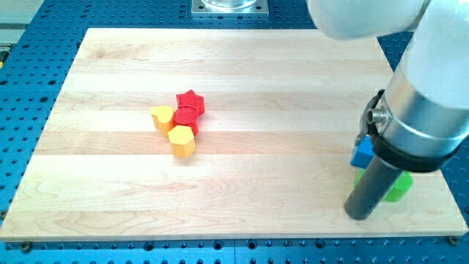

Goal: Separate yellow hexagon from the red circle

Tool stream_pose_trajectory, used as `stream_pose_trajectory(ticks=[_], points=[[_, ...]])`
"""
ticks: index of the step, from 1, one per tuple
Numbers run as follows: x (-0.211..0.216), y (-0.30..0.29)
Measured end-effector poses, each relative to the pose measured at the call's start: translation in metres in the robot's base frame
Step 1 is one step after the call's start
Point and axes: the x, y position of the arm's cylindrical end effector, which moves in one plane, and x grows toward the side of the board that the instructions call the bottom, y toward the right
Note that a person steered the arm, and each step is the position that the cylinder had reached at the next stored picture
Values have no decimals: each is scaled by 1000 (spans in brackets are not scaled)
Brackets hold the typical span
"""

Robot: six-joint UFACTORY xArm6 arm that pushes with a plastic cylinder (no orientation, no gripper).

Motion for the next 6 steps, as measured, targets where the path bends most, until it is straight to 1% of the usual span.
stream_pose_trajectory(ticks=[1,2,3,4,5,6], points=[[1,-33],[5,-125],[-29,-249],[-63,-341],[-93,-301],[-89,-204]])
